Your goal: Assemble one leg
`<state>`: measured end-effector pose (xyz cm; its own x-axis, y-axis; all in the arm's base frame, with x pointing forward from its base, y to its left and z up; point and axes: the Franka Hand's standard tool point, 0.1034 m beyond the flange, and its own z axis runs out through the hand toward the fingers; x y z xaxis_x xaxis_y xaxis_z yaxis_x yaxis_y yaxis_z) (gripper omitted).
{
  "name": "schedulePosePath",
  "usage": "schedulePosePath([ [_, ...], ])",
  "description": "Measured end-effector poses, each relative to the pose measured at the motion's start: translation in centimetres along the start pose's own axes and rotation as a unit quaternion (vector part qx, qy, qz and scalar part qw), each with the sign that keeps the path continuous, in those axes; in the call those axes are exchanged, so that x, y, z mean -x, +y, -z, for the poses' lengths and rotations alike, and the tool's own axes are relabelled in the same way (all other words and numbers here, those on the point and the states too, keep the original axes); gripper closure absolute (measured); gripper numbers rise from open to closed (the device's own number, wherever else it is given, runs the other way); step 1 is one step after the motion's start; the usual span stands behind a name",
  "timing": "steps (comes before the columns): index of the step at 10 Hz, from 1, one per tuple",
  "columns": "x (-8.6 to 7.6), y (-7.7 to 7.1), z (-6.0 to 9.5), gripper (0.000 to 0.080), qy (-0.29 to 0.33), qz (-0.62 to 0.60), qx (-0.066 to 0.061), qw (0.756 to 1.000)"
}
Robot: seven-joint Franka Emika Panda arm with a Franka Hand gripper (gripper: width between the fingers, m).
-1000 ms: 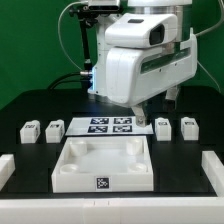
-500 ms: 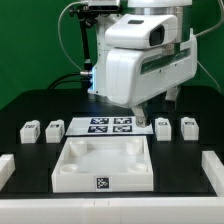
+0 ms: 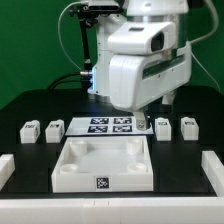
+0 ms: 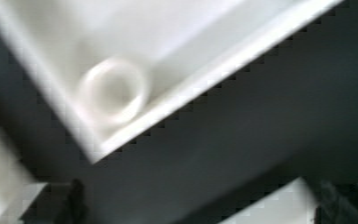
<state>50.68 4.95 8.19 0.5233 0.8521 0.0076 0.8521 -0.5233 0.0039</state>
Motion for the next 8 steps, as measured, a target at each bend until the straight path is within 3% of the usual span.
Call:
schedulePosePath([
  [3, 6.6, -5.1, -4.5, 0.0150, 0.017, 0.022, 0.015, 1.000],
  [4, 8.1, -5.4, -5.3, 0.0150, 0.025, 0.051, 0.027, 0.998],
  [5, 8.9, -5.1, -5.7, 0.0150, 0.026, 0.054, 0.031, 0.998],
  [8, 8.4, -5.0, -5.5, 0.0150, 0.025, 0.058, 0.029, 0.998],
])
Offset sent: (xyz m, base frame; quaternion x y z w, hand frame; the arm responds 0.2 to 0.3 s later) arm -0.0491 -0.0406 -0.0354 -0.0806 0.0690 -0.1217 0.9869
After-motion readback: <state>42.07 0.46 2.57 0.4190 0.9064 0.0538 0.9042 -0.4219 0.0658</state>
